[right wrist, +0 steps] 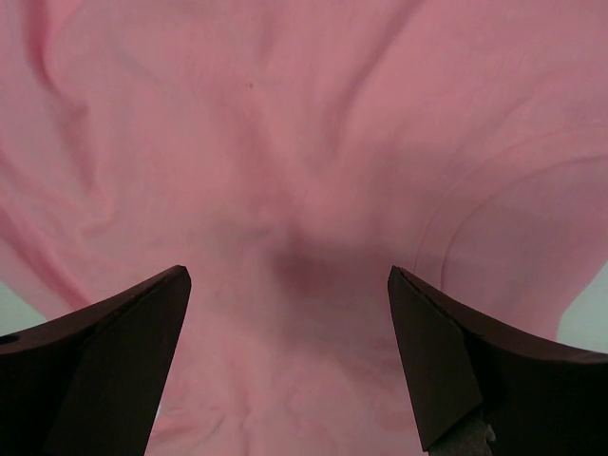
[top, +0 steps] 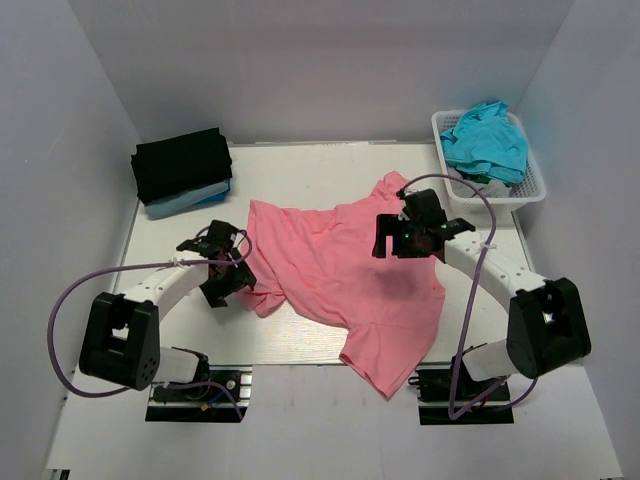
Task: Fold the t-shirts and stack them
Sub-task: Flatten out the tshirt
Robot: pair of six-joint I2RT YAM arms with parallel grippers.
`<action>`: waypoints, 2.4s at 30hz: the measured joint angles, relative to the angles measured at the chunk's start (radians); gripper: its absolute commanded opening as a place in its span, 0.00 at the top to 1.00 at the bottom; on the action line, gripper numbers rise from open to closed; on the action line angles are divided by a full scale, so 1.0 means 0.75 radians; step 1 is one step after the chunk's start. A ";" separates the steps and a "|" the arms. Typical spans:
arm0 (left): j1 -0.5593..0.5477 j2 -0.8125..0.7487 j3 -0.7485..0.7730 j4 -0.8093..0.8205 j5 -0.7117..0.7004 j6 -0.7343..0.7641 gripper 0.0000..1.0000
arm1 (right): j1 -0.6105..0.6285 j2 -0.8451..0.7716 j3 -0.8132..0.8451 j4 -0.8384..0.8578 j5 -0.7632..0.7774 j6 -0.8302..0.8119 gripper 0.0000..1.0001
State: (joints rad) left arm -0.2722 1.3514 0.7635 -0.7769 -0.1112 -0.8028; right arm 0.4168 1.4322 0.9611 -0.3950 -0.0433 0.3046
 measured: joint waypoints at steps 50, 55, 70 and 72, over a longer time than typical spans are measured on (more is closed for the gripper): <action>-0.006 0.758 0.916 0.321 0.098 0.378 1.00 | 0.012 0.034 -0.203 0.063 0.061 0.092 0.10; -0.005 0.631 0.856 0.352 0.105 0.398 1.00 | 0.012 0.030 -0.198 0.071 0.043 0.063 0.10; -0.015 -0.101 0.673 0.241 0.177 0.406 1.00 | 0.013 -0.398 -0.390 -0.334 0.164 0.307 0.10; -0.015 -0.149 0.655 0.225 0.196 0.406 1.00 | 0.014 -0.421 -0.458 -0.354 0.142 0.359 0.10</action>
State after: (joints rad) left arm -0.2836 1.2396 1.2545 -0.6083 0.0357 -0.4980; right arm 0.4271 1.1164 0.6178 -0.6601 0.0635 0.5739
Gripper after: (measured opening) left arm 0.022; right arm 0.904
